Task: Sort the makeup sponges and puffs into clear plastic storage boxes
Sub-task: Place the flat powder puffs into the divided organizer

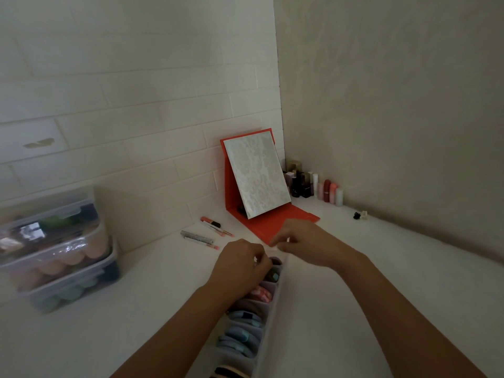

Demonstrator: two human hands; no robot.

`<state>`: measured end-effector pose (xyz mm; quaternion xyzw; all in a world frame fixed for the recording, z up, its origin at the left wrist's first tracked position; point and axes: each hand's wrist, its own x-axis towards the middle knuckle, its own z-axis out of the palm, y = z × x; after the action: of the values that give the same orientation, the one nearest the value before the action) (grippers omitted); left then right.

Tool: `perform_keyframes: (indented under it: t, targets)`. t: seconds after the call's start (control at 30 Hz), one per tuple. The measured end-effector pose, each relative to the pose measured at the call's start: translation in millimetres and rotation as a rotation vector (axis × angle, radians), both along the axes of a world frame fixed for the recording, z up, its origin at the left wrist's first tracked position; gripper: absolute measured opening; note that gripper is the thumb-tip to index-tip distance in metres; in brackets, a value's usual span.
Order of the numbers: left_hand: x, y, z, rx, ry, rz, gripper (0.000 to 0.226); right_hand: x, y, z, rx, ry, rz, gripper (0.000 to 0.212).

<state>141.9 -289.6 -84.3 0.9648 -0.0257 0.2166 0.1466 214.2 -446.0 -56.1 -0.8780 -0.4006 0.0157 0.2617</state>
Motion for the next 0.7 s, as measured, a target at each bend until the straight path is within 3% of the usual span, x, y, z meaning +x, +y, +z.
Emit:
perform_keyframes:
  t: [0.07, 0.17, 0.27, 0.33, 0.4, 0.53, 0.7]
  targets:
    - [0, 0, 1, -0.032, 0.046, -0.013, 0.027, 8, -9, -1, 0.034, 0.086, -0.009, 0.04]
    - [-3, 3, 5, -0.11, 0.125, -0.059, 0.022, 10, -16, -8, -0.127, 0.35, 0.063, 0.073]
    - [-6, 13, 11, -0.175, 0.09, -0.061, 0.017, 7, -14, -14, -0.184, 0.387, 0.106, 0.092]
    - [-8, 24, 20, -0.22, 0.041, 0.01, 0.016, 6, -11, -16, -0.112, 0.383, 0.126, 0.096]
    - [-12, 37, 30, -0.228, 0.125, 0.14, 0.019, 7, -8, -19, -0.063, 0.382, 0.145, 0.099]
    - [-23, 62, 40, -0.053, 0.611, 0.399, 0.036, 9, -7, -20, -0.063, 0.379, 0.204, 0.08]
    - [-43, 93, 23, -0.362, 0.787, 0.534, 0.062, 11, -5, -23, -0.094, 0.308, 0.178, 0.073]
